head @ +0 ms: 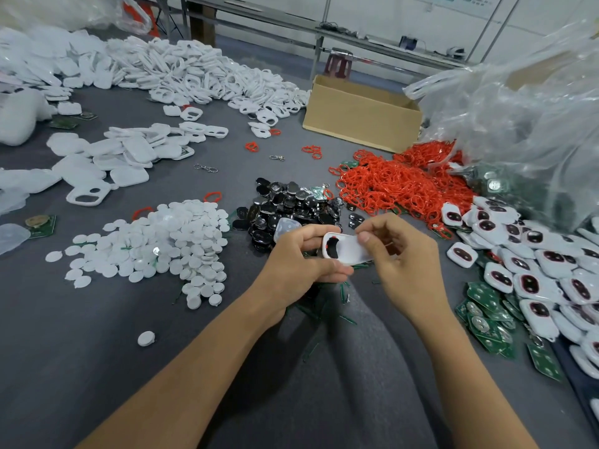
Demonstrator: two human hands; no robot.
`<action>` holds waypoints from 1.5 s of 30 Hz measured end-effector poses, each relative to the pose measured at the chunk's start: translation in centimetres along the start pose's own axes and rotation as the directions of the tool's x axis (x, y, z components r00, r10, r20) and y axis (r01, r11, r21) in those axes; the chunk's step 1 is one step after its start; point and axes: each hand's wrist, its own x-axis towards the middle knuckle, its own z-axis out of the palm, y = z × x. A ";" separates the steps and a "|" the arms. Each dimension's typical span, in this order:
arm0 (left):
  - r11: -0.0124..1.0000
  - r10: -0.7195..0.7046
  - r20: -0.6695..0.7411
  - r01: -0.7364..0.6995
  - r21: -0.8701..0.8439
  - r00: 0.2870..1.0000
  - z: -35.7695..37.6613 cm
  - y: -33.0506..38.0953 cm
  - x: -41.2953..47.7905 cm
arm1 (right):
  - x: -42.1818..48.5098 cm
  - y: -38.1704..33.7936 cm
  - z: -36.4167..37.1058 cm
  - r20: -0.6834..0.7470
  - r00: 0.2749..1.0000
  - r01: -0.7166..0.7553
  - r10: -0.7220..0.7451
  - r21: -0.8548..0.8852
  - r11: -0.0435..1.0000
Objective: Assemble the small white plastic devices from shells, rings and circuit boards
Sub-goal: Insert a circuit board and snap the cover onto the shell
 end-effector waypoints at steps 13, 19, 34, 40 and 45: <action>0.999 0.029 0.009 -0.029 -0.013 1.000 0.2 -0.2 0.2 | -0.2 -0.6 2.3 -0.161 0.979 -0.098 0.121 0.144 0.985; 0.999 0.036 -0.010 -0.037 -0.025 0.999 0.2 -0.4 0.3 | -0.2 -0.6 2.4 -0.168 0.979 -0.095 0.118 0.141 0.985; 0.999 0.041 -0.033 -0.041 0.001 0.999 0.4 -0.1 0.0 | -0.5 -0.5 2.9 -0.212 0.976 -0.055 0.055 0.008 0.998; 0.999 0.035 -0.044 -0.036 -0.013 0.998 0.3 -0.2 0.1 | -0.7 -0.1 3.1 -0.216 0.975 0.018 -0.046 -0.128 0.992; 0.998 0.021 -0.057 -0.024 -0.063 0.998 0.3 -0.1 0.1 | -0.7 0.0 2.9 -0.219 0.971 0.067 -0.092 -0.117 0.991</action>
